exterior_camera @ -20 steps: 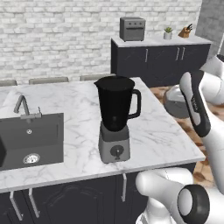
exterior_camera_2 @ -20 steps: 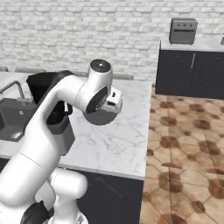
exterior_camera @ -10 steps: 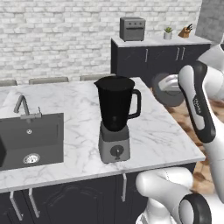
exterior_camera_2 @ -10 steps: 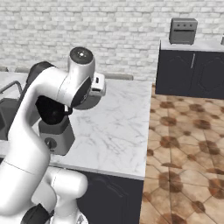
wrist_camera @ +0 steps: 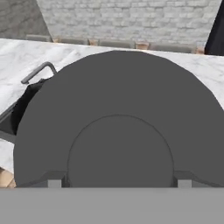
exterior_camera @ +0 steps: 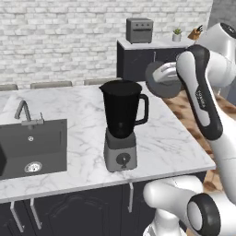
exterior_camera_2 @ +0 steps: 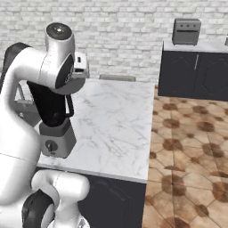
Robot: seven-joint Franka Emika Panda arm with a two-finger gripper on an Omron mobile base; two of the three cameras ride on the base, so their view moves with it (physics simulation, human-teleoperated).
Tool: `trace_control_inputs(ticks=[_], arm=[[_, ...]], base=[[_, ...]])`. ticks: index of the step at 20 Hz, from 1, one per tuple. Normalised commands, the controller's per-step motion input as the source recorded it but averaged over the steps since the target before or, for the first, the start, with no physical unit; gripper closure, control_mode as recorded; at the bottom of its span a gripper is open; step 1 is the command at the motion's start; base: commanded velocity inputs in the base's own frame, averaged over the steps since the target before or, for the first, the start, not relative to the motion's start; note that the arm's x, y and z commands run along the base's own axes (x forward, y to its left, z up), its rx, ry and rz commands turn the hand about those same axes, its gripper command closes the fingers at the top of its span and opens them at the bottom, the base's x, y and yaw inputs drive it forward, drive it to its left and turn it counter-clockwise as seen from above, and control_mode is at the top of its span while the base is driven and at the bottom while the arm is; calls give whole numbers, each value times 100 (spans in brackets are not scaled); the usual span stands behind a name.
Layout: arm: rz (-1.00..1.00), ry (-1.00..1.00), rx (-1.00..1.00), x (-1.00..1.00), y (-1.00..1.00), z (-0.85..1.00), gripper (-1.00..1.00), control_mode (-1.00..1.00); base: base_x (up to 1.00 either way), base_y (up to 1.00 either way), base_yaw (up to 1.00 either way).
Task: Close the lid blender by securely placing the lid on top.
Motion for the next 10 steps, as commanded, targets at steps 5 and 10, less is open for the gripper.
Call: trace_control_inputs(ticks=[5, 10], arm=[[8, 0, -10, 3, 61, 48, 100, -100], [2, 10, -12, 30, 61, 2, 100, -100]], base=[[0, 0, 0], [0, 0, 0]])
